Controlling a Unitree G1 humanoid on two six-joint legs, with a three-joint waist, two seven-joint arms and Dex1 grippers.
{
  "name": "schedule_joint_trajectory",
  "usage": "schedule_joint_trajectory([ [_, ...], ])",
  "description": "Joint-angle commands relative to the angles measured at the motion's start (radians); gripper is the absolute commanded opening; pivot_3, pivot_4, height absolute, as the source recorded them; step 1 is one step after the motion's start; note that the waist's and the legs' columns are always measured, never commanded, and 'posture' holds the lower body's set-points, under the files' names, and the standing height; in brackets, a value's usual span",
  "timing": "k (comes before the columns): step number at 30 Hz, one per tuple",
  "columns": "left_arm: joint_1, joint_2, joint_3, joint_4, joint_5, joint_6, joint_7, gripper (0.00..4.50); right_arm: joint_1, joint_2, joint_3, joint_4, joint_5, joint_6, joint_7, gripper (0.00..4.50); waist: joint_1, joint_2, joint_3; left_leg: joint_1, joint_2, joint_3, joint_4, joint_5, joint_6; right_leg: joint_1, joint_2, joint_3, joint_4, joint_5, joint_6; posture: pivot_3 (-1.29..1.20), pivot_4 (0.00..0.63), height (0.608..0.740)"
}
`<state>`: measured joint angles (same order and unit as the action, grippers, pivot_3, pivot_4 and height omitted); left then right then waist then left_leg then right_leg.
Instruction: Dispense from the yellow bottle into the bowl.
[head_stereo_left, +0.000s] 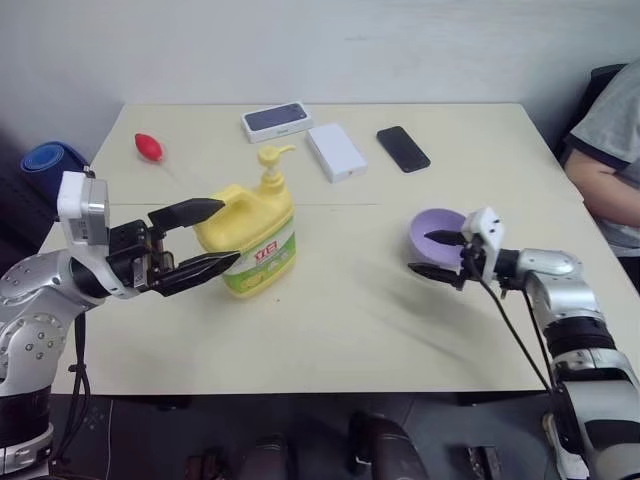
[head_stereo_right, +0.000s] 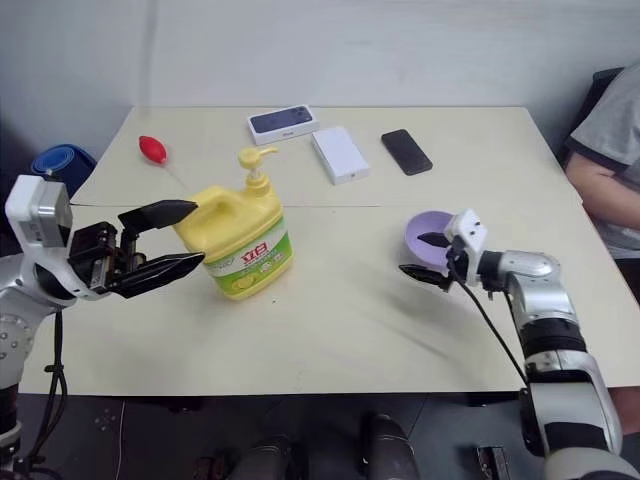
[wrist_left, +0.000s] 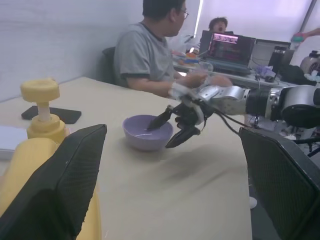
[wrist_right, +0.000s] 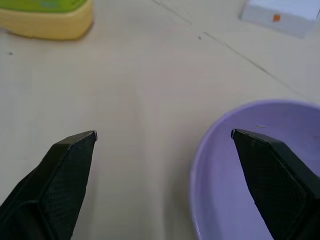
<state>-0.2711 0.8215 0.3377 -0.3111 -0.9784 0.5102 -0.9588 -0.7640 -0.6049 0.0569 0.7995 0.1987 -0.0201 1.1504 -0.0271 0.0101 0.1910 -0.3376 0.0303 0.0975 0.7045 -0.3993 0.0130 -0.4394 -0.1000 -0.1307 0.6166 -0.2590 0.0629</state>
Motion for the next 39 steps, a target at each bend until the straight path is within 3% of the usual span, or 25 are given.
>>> schedule_joint_trajectory([
  [1,-0.005,-0.005,0.016,-0.051,-0.006,0.005,0.008,4.48,-0.054,0.008,0.005,0.071,-0.053,-0.012,-0.036,4.50,0.000,0.000,0.000,0.001,0.000,0.000,0.000,0.000,0.000,0.000,0.000,0.000,0.001,0.000,0.000,0.00,0.150,0.740],
  [5,0.012,-0.012,0.021,-0.079,-0.011,0.018,0.015,4.48,-0.091,0.032,-0.001,0.158,-0.080,-0.020,-0.058,4.50,0.000,0.000,0.000,0.001,0.001,-0.001,0.000,0.001,-0.001,0.000,0.001,0.000,0.002,0.000,-0.001,0.00,0.150,0.740],
  [8,0.015,-0.009,0.019,-0.082,-0.016,0.034,0.009,4.50,-0.101,0.037,0.004,0.197,-0.104,-0.039,-0.068,3.90,-0.001,0.000,0.000,0.001,0.001,0.000,0.000,0.001,-0.001,0.000,0.001,0.000,0.002,0.000,-0.001,0.00,0.150,0.740],
  [17,0.042,0.014,0.035,-0.079,-0.020,0.078,-0.038,4.50,-0.123,0.045,-0.018,0.265,-0.132,-0.119,-0.097,0.88,-0.002,0.000,0.000,0.001,0.001,0.000,0.000,0.001,-0.002,0.000,0.001,0.001,0.002,0.000,-0.001,0.00,0.150,0.740],
  [20,-0.019,-0.011,0.047,-0.039,-0.025,0.075,0.021,4.50,-0.120,0.038,-0.020,0.207,-0.108,-0.165,0.016,0.00,-0.002,-0.001,0.000,0.001,0.001,0.000,0.000,0.001,-0.002,0.000,0.001,0.001,0.002,0.000,-0.001,0.00,0.150,0.740],
  [26,-0.268,-0.018,0.015,0.154,-0.007,0.114,0.078,4.50,-0.162,0.049,0.031,-0.100,-0.051,-0.006,0.238,0.00,-0.001,0.000,0.000,0.000,0.001,0.000,0.000,0.001,-0.002,-0.002,0.002,0.001,0.004,0.000,-0.001,0.00,0.150,0.740],
  [29,-0.454,-0.026,-0.072,0.332,0.126,0.068,0.069,3.69,-0.225,0.082,0.085,-0.232,-0.060,0.118,0.261,0.00,0.000,0.000,0.000,-0.001,0.001,0.000,0.002,0.002,-0.003,-0.003,0.003,0.000,0.005,0.000,-0.001,0.00,0.150,0.740],
  [33,-0.682,-0.074,-0.181,0.552,0.276,-0.019,0.008,2.49,-0.323,0.128,0.161,-0.263,-0.107,0.207,0.261,0.00,0.000,0.000,0.000,-0.001,-0.001,0.000,0.003,0.002,-0.003,-0.003,0.004,-0.004,0.006,0.000,-0.001,0.00,0.150,0.740],
  [39,-0.805,-0.122,-0.245,0.723,0.396,-0.103,-0.114,0.68,-0.422,0.209,0.187,-0.217,-0.127,0.228,0.209,0.00,-0.005,0.000,0.000,-0.007,-0.004,0.000,0.005,0.002,-0.003,-0.007,0.005,-0.008,0.006,0.000,-0.001,0.00,0.150,0.740],
])
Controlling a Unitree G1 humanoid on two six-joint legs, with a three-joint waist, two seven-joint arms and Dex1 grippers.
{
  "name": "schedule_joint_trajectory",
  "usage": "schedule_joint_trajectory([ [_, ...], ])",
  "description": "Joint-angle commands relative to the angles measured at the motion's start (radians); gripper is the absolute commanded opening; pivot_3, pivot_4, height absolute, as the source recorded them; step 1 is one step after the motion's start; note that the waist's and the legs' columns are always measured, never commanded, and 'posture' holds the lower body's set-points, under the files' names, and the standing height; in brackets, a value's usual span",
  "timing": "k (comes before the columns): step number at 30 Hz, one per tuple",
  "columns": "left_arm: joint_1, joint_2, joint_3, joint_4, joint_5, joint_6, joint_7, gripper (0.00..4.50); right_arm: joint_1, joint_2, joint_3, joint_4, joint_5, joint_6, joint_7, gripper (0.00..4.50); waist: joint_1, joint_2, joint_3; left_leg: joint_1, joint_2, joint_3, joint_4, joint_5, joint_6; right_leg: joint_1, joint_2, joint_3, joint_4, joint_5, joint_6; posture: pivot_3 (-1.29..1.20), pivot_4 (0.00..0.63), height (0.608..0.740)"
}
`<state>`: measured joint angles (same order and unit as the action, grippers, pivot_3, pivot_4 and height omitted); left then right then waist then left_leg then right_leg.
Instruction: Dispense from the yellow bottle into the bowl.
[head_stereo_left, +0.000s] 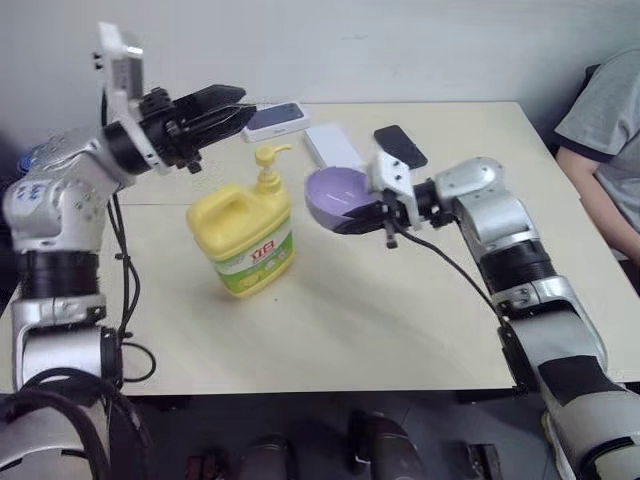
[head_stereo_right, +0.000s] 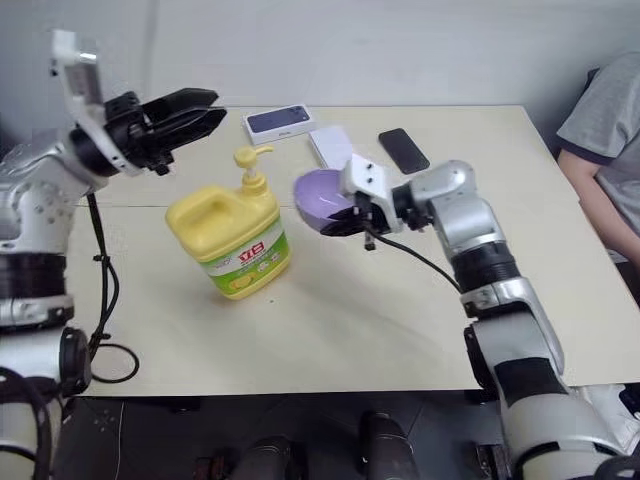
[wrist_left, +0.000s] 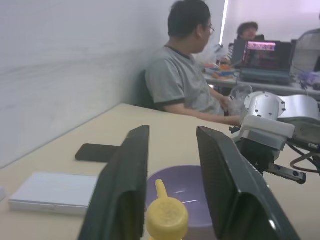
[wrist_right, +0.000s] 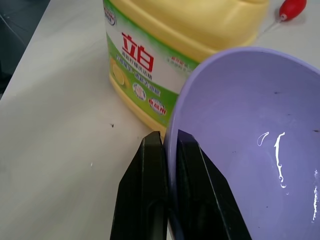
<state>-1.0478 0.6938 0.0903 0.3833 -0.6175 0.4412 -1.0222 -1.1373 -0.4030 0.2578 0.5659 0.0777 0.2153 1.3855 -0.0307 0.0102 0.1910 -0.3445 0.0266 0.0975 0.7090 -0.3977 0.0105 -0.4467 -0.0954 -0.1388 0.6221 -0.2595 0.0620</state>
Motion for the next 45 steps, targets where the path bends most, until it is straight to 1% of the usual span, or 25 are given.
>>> schedule_joint_trajectory([
  [1,-0.028,0.003,-0.004,0.031,0.042,-0.027,-0.065,0.34,-0.062,0.015,-0.011,0.034,-0.013,-0.014,-0.038,0.00,-0.002,0.000,0.000,0.000,0.000,0.000,0.001,0.000,0.000,0.000,0.000,0.000,0.000,0.000,0.000,0.00,0.150,0.740],
  [2,-0.026,-0.001,-0.012,0.034,0.062,-0.043,-0.075,0.10,-0.075,0.019,-0.007,0.050,-0.021,-0.020,-0.042,0.00,-0.003,0.000,0.000,-0.001,0.000,0.000,0.001,0.000,0.000,-0.001,0.000,-0.001,0.000,0.000,0.000,0.00,0.150,0.740],
  [3,-0.024,-0.005,-0.019,0.036,0.076,-0.048,-0.078,0.01,-0.086,0.023,-0.005,0.065,-0.026,-0.025,-0.044,0.00,-0.004,0.000,0.000,-0.002,0.001,-0.001,0.002,0.000,0.000,-0.001,0.000,-0.001,0.000,0.000,0.000,0.00,0.150,0.740],
  [5,-0.029,-0.015,-0.028,0.049,0.120,-0.080,-0.059,0.01,-0.107,0.026,-0.003,0.092,-0.034,-0.043,-0.045,0.00,-0.005,0.000,0.000,-0.006,0.001,-0.002,0.006,0.000,0.000,-0.003,0.000,-0.003,0.001,0.000,0.000,0.00,0.150,0.740],
  [8,-0.029,-0.018,-0.042,0.061,0.170,-0.095,-0.056,0.01,-0.129,0.027,-0.004,0.113,-0.039,-0.058,-0.036,0.00,-0.005,0.000,0.000,-0.008,0.002,-0.003,0.007,0.000,0.000,-0.004,-0.001,-0.003,0.002,0.000,0.000,0.00,0.150,0.740],
  [11,-0.023,-0.042,-0.038,0.056,0.184,-0.092,-0.038,0.01,-0.145,0.030,-0.005,0.119,-0.038,-0.066,-0.022,0.00,-0.003,0.000,0.000,-0.009,0.002,-0.003,0.007,0.000,0.000,-0.005,-0.001,-0.004,0.003,0.000,0.000,0.00,0.150,0.740],
  [14,-0.011,-0.056,-0.058,0.045,0.202,-0.083,-0.060,0.01,-0.163,0.038,-0.001,0.126,-0.045,-0.076,-0.020,0.00,-0.003,0.000,0.000,-0.009,0.002,-0.004,0.008,0.000,0.000,-0.004,-0.002,-0.004,0.003,0.000,0.000,0.00,0.150,0.740],
  [20,-0.013,-0.061,-0.079,0.073,0.248,-0.050,-0.033,0.01,-0.189,0.045,0.003,0.147,-0.067,-0.112,-0.027,0.00,-0.003,0.000,0.000,-0.008,0.003,-0.004,0.008,0.000,0.000,-0.004,-0.002,-0.004,0.004,0.000,0.000,0.00,0.150,0.740],
  [25,-0.011,-0.063,-0.094,0.080,0.265,0.019,-0.011,0.01,-0.202,0.048,0.003,0.163,-0.084,-0.136,-0.037,0.00,-0.001,0.000,0.000,-0.008,0.003,-0.004,0.009,0.000,0.001,-0.003,-0.003,-0.005,0.005,0.000,0.000,0.00,0.150,0.740],
  [34,0.033,-0.054,-0.132,0.024,0.265,0.124,-0.043,0.01,-0.219,0.057,-0.009,0.177,-0.083,-0.146,-0.044,0.00,-0.001,0.000,0.000,-0.006,0.003,-0.005,0.009,0.000,0.001,-0.002,-0.003,-0.004,0.006,0.000,0.000,0.00,0.150,0.740],
  [39,0.066,-0.054,-0.140,0.013,0.281,0.135,-0.028,0.01,-0.218,0.057,-0.012,0.172,-0.078,-0.140,-0.043,0.00,-0.001,0.000,-0.001,-0.006,0.003,-0.006,0.009,0.000,0.001,-0.001,-0.003,0.001,0.006,0.000,0.000,0.00,0.150,0.740],
  [45,0.075,-0.061,-0.135,0.054,0.293,0.120,-0.012,0.01,-0.216,0.057,-0.013,0.167,-0.075,-0.135,-0.041,0.00,-0.001,0.000,-0.001,-0.003,0.003,-0.005,0.009,0.000,0.001,0.001,-0.003,0.004,0.006,0.000,0.000,0.00,0.150,0.740],
])
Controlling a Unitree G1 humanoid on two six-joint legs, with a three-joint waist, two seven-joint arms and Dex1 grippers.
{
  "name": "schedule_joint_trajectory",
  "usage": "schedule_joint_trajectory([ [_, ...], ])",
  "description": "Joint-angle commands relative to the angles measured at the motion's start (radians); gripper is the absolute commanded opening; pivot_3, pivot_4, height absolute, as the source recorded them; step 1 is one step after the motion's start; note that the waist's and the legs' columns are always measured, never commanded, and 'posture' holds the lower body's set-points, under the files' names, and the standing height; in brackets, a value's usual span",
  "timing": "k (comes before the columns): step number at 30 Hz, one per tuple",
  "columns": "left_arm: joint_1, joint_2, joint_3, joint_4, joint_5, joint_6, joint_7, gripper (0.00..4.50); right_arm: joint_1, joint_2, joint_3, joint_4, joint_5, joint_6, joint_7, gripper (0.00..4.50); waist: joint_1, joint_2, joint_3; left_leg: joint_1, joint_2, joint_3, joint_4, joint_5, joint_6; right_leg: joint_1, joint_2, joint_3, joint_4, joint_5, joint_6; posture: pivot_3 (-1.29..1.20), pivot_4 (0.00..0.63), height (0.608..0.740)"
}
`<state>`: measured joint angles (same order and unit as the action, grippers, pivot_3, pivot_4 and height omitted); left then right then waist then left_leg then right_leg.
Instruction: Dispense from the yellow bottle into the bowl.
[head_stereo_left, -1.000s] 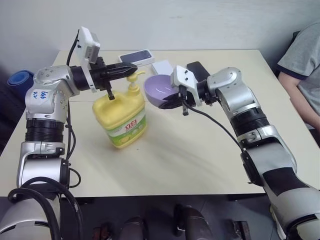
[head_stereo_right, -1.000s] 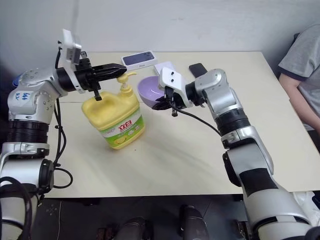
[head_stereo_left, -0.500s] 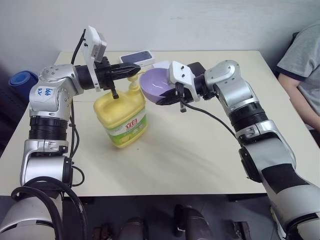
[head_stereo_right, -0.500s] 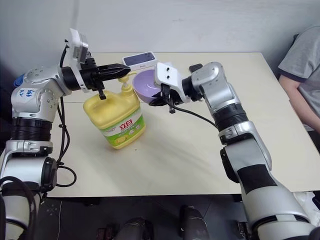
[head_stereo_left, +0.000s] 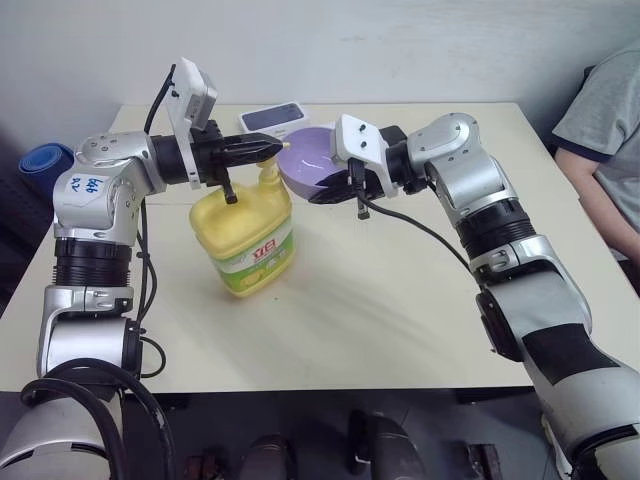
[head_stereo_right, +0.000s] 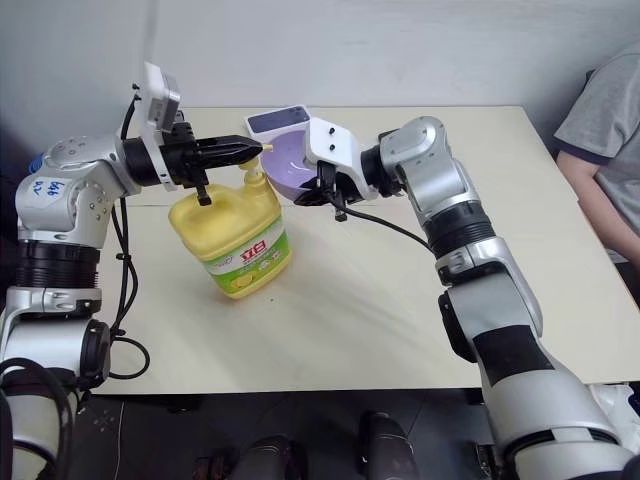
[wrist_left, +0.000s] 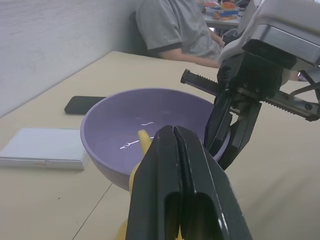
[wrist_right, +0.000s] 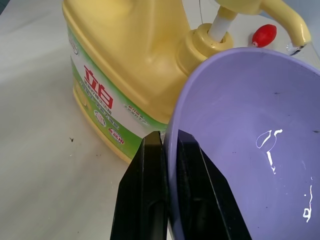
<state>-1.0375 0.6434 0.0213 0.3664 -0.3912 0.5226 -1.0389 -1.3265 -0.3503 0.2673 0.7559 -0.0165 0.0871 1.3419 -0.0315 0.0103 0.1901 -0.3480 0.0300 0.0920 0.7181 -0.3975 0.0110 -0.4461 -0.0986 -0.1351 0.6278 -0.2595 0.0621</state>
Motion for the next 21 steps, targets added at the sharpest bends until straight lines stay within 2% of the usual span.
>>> schedule_joint_trajectory([
  [1,0.067,-0.013,-0.063,0.078,0.063,0.045,0.007,0.01,-0.026,0.005,-0.023,-0.026,0.021,-0.006,0.004,0.00,0.000,0.000,0.000,0.001,0.000,0.000,0.000,0.000,0.000,0.001,0.000,0.000,0.000,0.000,0.000,0.00,0.150,0.740],
  [7,0.086,-0.037,-0.044,0.144,0.050,0.063,0.009,0.01,-0.024,0.006,-0.026,-0.034,0.028,0.002,0.007,0.00,0.001,0.001,-0.002,0.006,0.000,0.003,-0.002,0.000,0.000,0.004,0.000,0.002,0.001,0.000,0.000,0.00,0.150,0.740],
  [14,0.132,-0.040,-0.093,0.131,0.077,0.075,-0.037,0.01,-0.021,0.004,-0.026,-0.040,0.031,0.010,0.008,0.00,0.001,0.002,-0.010,0.013,0.000,0.002,-0.003,0.000,0.000,0.010,0.000,0.004,0.000,0.000,0.000,0.00,0.150,0.740],
  [21,0.098,-0.058,-0.038,0.161,0.067,0.004,-0.016,0.01,-0.018,0.000,-0.027,-0.037,0.028,0.009,0.004,0.00,0.004,0.003,-0.012,0.015,0.000,0.000,-0.003,0.000,0.000,0.014,-0.001,0.003,0.000,0.000,0.000,0.00,0.150,0.740],
])
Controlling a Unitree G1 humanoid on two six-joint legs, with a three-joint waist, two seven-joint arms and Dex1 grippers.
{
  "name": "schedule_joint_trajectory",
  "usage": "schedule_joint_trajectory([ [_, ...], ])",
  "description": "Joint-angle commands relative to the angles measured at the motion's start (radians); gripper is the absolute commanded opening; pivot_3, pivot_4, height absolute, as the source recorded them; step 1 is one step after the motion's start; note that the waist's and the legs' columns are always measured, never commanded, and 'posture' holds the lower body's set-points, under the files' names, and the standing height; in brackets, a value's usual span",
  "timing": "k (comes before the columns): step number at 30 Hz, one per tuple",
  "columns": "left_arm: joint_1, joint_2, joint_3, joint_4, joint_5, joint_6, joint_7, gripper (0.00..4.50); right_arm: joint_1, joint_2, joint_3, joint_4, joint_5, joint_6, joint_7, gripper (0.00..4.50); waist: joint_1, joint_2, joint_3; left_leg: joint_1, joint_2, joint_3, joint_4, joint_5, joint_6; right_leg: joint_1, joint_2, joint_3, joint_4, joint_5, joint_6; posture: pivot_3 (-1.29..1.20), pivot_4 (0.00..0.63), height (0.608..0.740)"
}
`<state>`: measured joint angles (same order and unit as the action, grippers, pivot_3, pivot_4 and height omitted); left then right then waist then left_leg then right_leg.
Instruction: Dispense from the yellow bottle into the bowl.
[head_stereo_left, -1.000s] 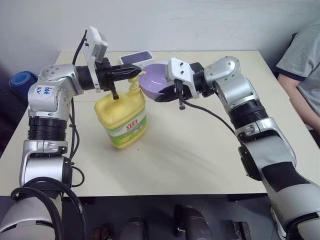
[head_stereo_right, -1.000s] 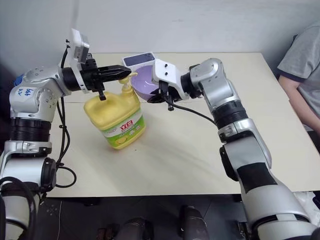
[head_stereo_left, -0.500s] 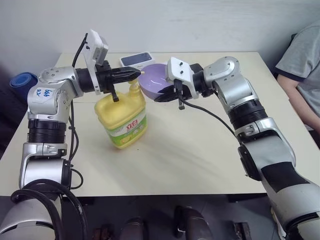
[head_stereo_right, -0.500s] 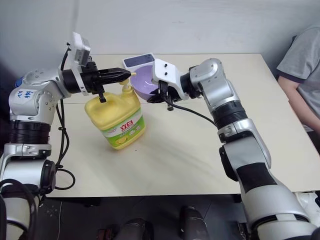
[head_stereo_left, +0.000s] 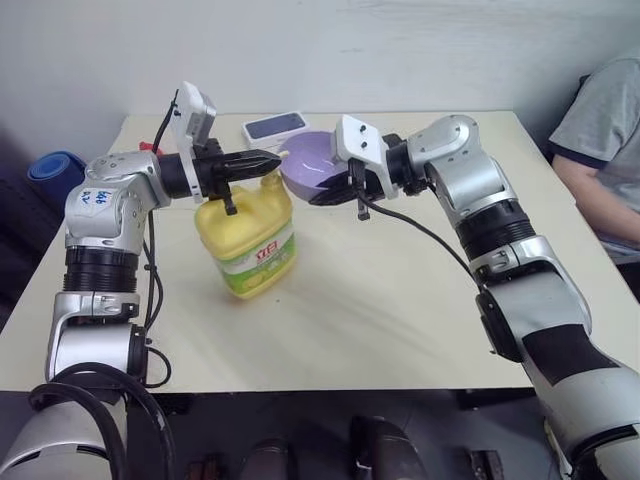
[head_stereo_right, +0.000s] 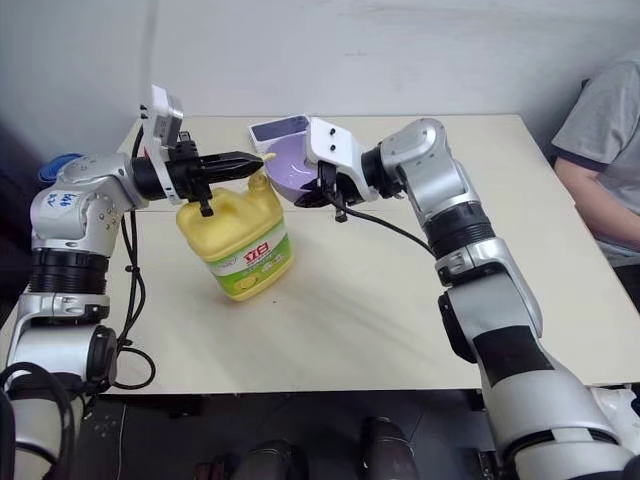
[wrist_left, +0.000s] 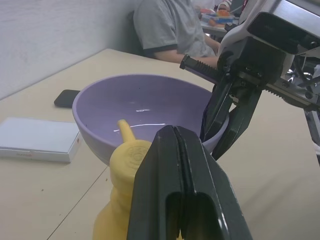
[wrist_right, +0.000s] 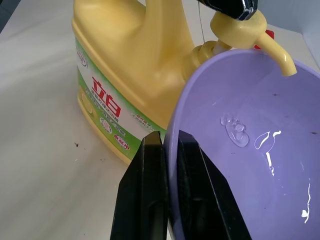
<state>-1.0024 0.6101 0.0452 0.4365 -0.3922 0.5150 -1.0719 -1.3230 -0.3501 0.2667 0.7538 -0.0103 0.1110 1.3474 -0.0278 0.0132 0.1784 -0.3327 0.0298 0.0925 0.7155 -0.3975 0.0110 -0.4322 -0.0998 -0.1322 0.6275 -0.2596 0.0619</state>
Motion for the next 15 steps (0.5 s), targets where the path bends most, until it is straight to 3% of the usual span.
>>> schedule_joint_trajectory([
  [1,0.053,-0.026,-0.051,0.087,0.056,0.004,0.009,0.01,-0.022,-0.001,-0.026,-0.032,0.020,-0.016,-0.001,0.00,0.000,0.000,0.000,0.000,0.000,0.000,0.000,0.000,0.000,0.000,0.000,0.000,0.000,0.000,0.000,0.00,0.150,0.740],
  [9,-0.064,0.033,0.080,0.041,-0.075,0.066,-0.077,0.01,-0.016,-0.005,-0.024,-0.013,0.016,-0.029,0.003,0.00,-0.006,-0.001,0.001,-0.006,0.000,0.001,0.000,0.000,0.000,-0.007,0.001,0.000,0.000,0.000,0.000,0.00,0.150,0.740],
  [15,-0.095,0.111,0.142,0.124,-0.068,0.034,-0.059,0.01,0.006,-0.014,-0.025,-0.027,0.017,-0.034,0.005,0.00,-0.023,-0.002,0.002,-0.020,-0.001,0.001,0.001,0.000,0.000,-0.021,0.002,-0.003,0.000,0.000,0.000,0.00,0.150,0.740],
])
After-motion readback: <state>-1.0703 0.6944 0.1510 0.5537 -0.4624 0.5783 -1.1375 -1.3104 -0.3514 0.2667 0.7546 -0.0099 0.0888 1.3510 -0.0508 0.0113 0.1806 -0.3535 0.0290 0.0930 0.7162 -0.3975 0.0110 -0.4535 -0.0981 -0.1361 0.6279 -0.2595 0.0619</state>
